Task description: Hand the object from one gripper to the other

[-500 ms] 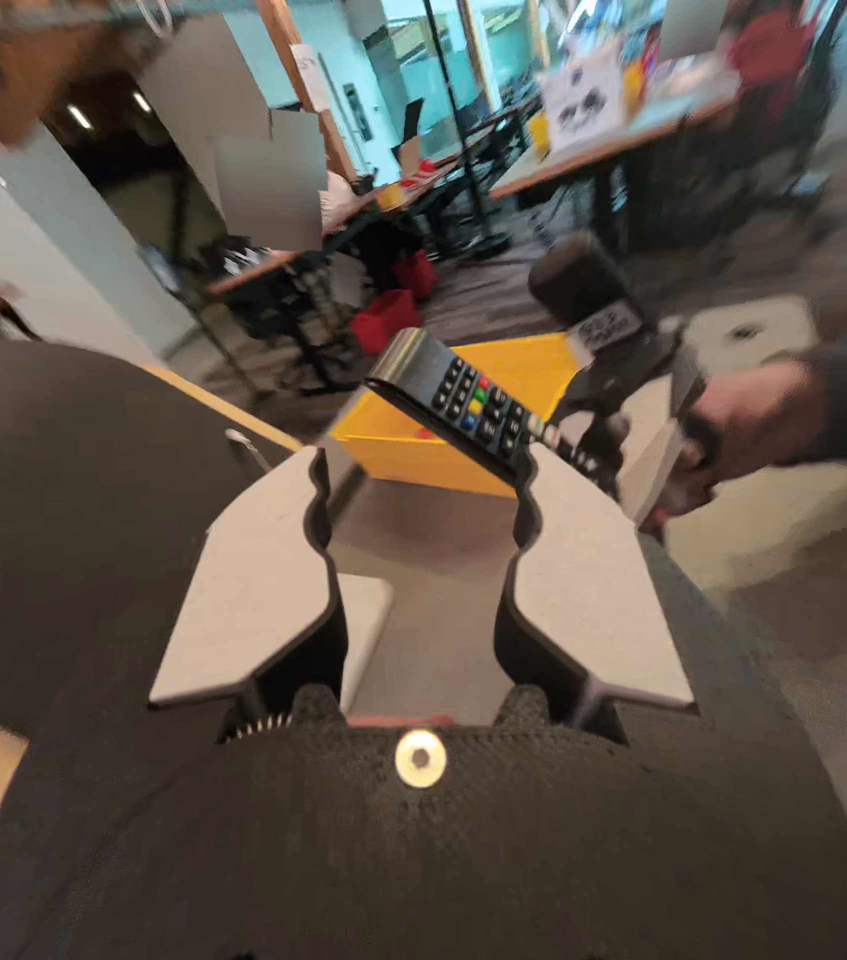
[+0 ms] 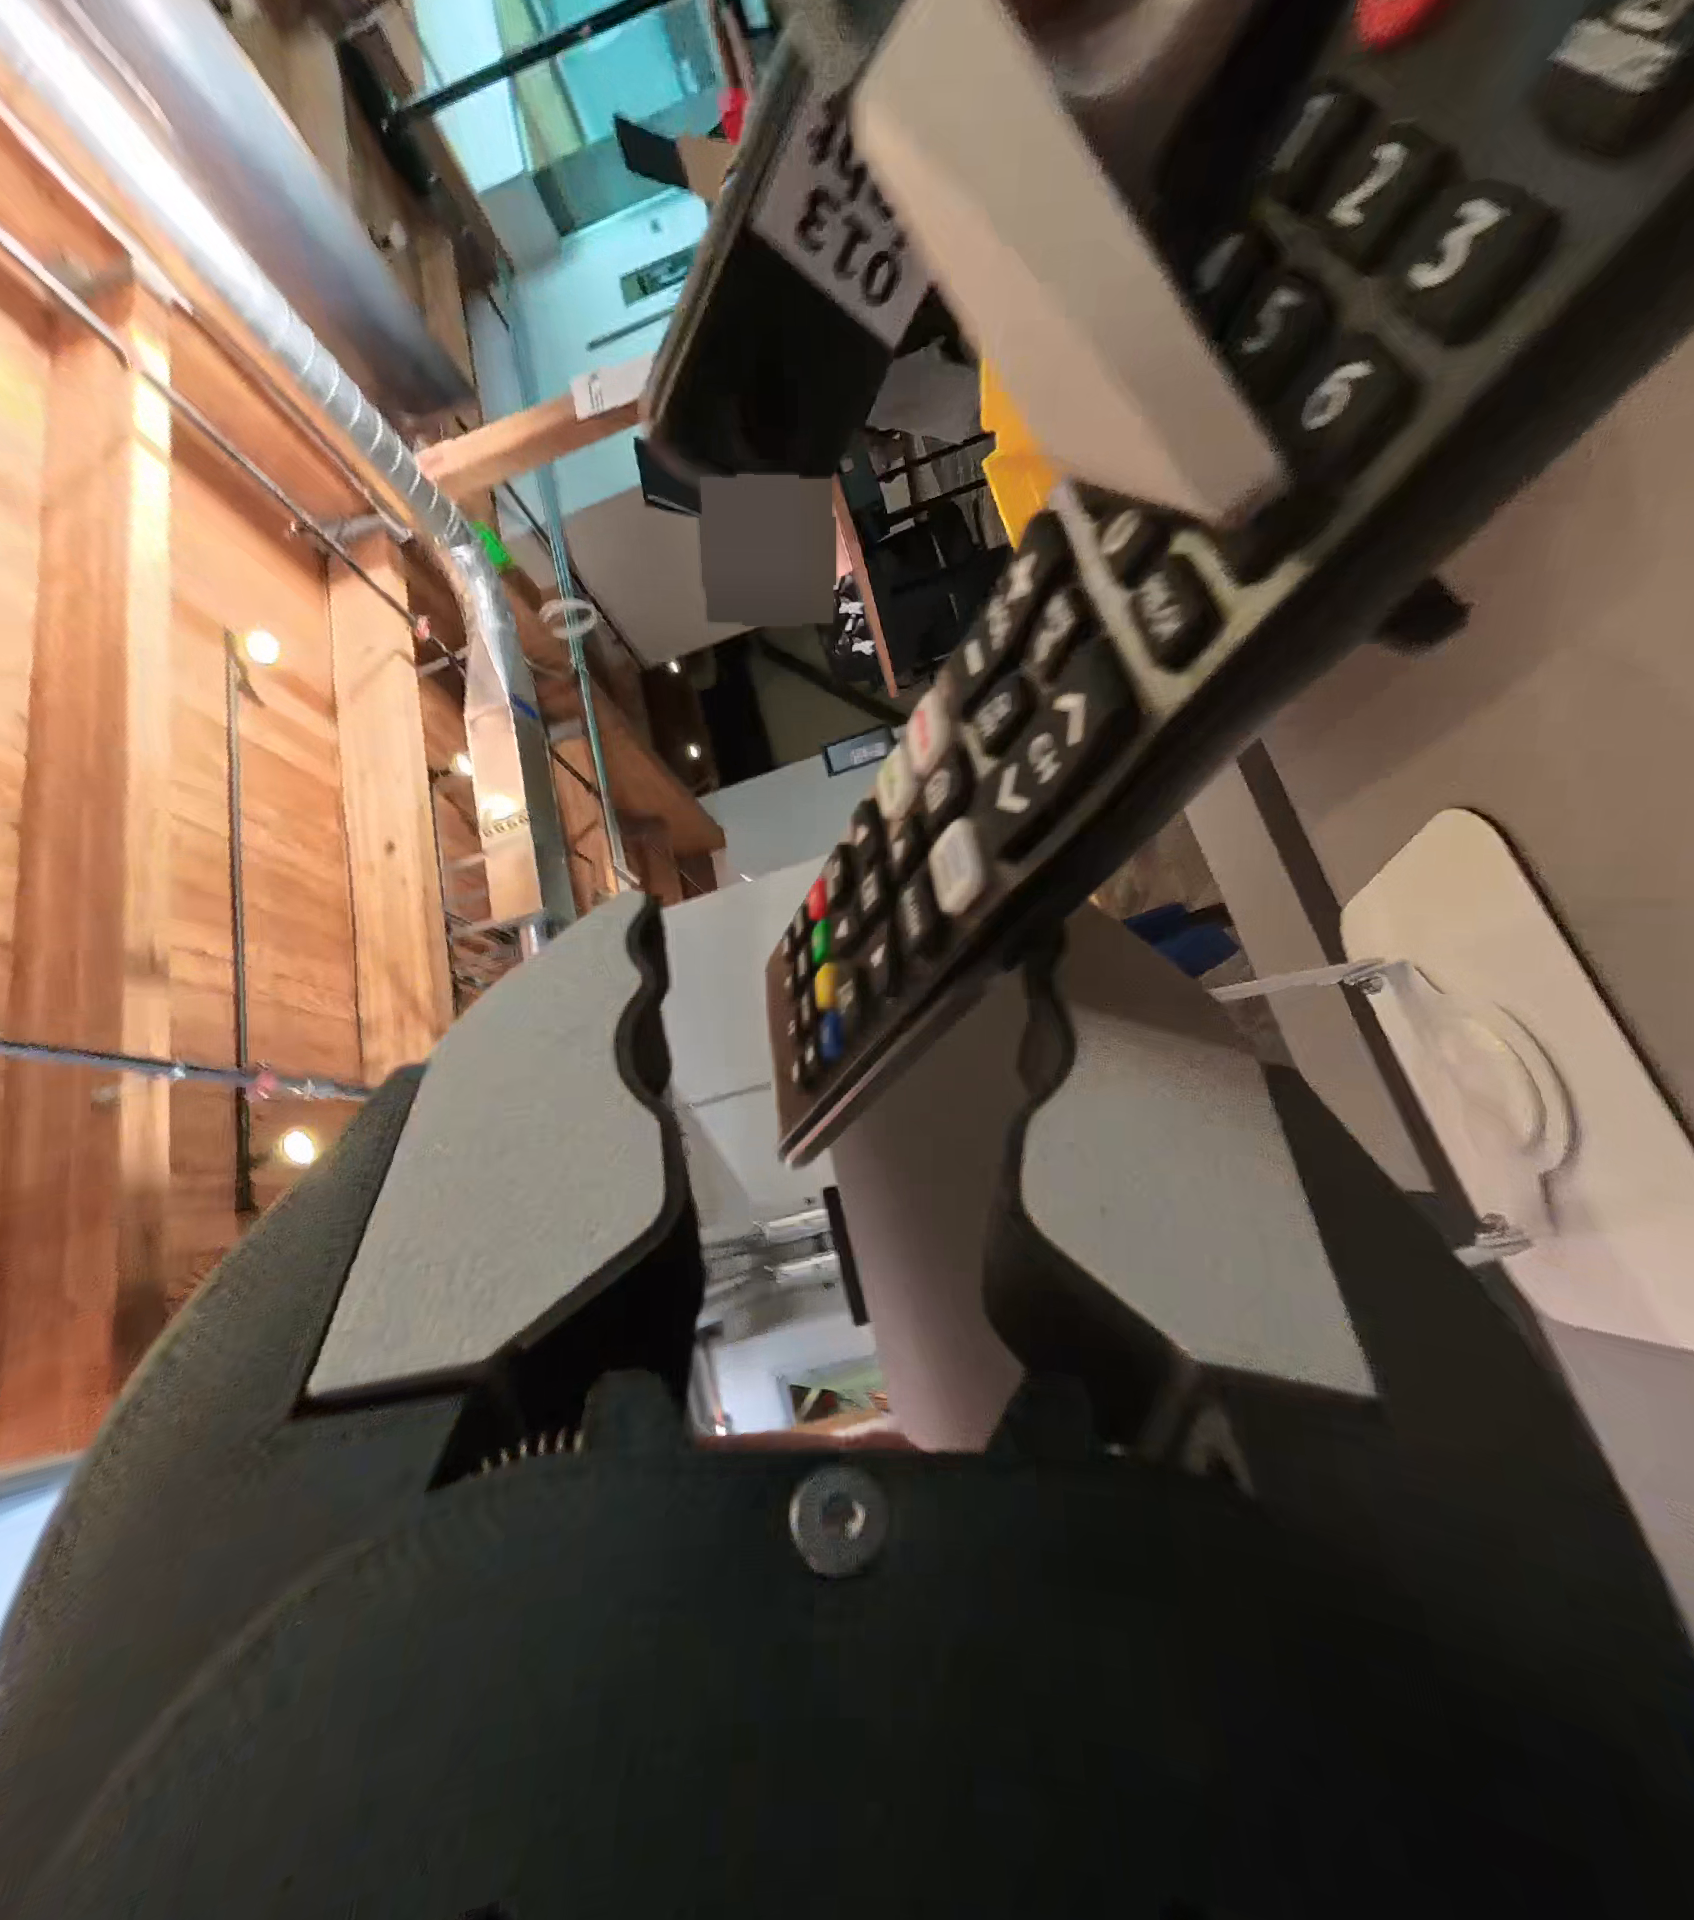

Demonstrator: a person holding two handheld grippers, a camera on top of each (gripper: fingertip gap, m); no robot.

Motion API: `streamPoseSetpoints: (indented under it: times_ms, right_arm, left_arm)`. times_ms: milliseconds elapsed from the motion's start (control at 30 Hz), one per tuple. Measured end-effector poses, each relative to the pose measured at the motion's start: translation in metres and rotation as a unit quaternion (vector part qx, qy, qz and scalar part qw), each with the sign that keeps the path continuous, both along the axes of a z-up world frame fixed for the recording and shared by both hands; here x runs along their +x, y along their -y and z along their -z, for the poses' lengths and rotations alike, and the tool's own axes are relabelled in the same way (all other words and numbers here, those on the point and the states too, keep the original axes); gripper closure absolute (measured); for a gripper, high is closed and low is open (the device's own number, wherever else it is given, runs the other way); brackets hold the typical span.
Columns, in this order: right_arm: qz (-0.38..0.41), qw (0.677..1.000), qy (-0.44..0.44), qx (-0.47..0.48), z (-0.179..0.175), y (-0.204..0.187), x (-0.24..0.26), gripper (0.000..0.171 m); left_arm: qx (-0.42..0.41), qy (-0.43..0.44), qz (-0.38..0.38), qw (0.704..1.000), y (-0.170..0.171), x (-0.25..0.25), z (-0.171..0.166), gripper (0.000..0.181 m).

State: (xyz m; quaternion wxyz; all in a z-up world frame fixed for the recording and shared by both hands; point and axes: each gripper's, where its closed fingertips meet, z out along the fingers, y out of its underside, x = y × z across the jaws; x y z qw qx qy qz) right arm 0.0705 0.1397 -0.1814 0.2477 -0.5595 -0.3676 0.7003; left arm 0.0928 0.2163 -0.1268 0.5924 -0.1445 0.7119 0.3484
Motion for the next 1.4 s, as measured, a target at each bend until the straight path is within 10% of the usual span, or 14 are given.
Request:
streamPoseSetpoints:
  times_ms: [267, 433, 700, 967, 1200, 1400]
  right_arm:
    - [0.034, 0.998, -0.046, -0.002, -0.021, -0.008, 0.007, 0.131]
    - [0.115, 0.983, -0.129, 0.058, -0.058, -0.027, 0.041, 0.108]
    - [0.19, 0.958, -0.078, 0.198, -0.067, -0.043, 0.055, 0.1]
    - [0.199, 0.938, 0.019, 0.284, -0.061, -0.059, 0.033, 0.103]
    - [0.148, 0.941, 0.024, 0.303, -0.064, -0.049, 0.016, 0.148]
    - [0.145, 0.942, 0.027, 0.303, -0.065, -0.049, 0.016, 0.15]
  left_arm:
    - [-0.037, 0.001, -0.024, 0.999, -0.01, -0.002, 0.021, 0.155]
    - [-0.259, 0.1, -0.078, 0.957, -0.022, -0.01, 0.03, 0.157]
    - [-0.65, 0.205, -0.058, 0.729, 0.002, 0.003, 0.056, 0.156]
    - [-0.806, 0.2, -0.027, 0.557, 0.033, 0.022, 0.069, 0.157]
    - [-0.826, 0.19, -0.021, 0.53, 0.041, 0.029, 0.072, 0.156]
    - [-0.826, 0.189, -0.015, 0.53, 0.04, 0.029, 0.07, 0.156]
